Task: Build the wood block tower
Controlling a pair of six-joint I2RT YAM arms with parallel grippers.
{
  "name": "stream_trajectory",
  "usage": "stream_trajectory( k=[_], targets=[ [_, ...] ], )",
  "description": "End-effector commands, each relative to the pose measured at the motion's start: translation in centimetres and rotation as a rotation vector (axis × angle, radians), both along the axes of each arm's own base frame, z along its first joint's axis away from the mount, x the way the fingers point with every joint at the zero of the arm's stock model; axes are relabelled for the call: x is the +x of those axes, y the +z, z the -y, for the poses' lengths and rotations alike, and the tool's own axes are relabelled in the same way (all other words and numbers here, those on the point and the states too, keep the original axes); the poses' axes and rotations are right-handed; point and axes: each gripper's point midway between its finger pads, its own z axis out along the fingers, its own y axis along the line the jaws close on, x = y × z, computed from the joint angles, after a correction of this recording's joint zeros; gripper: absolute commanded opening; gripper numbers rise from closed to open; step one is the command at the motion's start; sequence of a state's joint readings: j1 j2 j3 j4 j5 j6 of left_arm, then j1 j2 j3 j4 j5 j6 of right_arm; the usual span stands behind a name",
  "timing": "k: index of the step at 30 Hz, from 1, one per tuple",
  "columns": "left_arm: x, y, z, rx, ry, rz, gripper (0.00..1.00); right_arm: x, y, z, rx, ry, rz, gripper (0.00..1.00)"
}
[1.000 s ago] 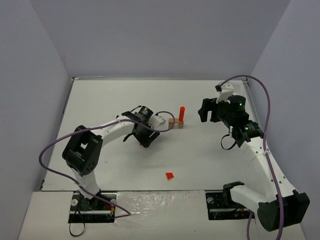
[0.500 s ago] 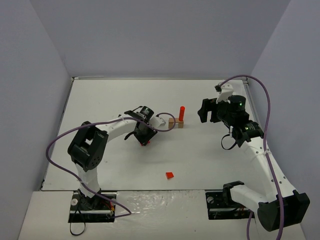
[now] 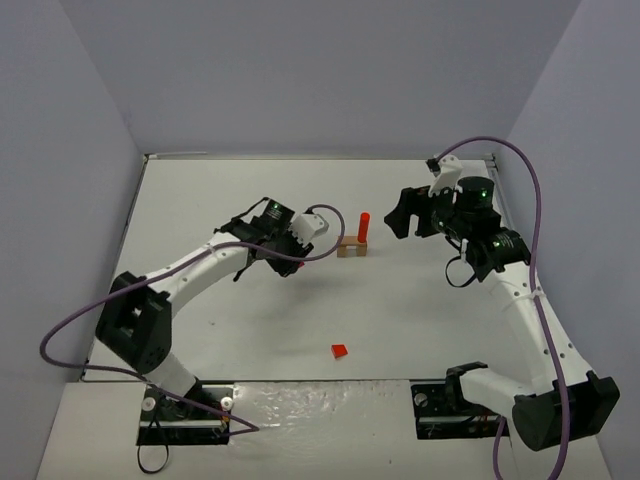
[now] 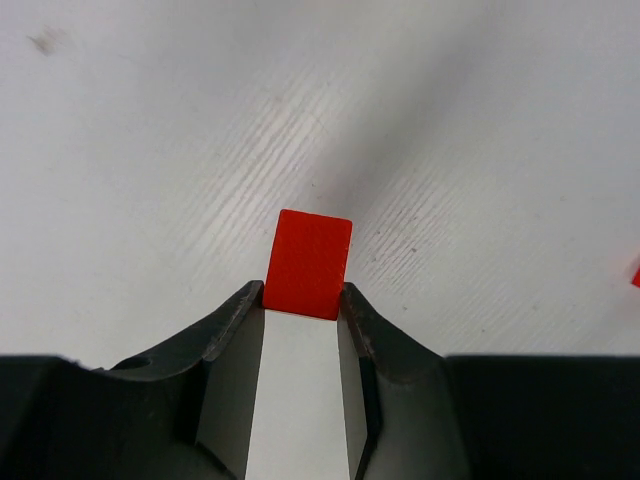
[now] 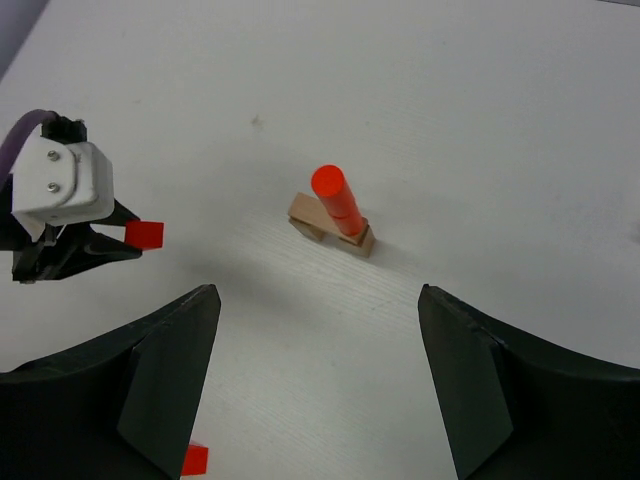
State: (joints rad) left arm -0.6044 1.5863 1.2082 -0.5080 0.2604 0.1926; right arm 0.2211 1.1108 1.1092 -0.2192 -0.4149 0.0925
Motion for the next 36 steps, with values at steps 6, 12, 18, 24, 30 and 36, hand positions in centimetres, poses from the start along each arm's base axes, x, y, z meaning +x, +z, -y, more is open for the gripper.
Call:
stream_trajectory(
  k=[6,12,18,24,30,36],
  targets=[
    [0.4,15.1,2.0,-0.371,-0.036,0.4,0.0,-0.6,7.5,-5.8,0.323,0.201,-0.074,0.76],
    [0.1,19.7,2.6,-0.471,-0.077,0.51,0.0,-0.9,9.6,-9.4,0.393,0.288,-0.131,0.73],
    [0.1,22.1,3.0,-0.492,-0.102,0.588,0.0,-1.2,8.9,-13.8,0.407,0.352,-0.213,0.68],
    [0.0,23.2,3.3,-0.492,-0.116,0.645,0.0,-1.4,8.2,-15.9,0.406,0.386,-0.254,0.62],
    [-0.1,23.9,3.3,-0.491,-0.127,0.678,0.0,-2.2,7.2,-18.1,0.389,0.439,-0.284,0.58],
    [0.1,24.0,3.3,-0.48,-0.121,0.7,0.0,-2.9,6.4,-19.6,0.381,0.488,-0.315,0.55]
  ],
)
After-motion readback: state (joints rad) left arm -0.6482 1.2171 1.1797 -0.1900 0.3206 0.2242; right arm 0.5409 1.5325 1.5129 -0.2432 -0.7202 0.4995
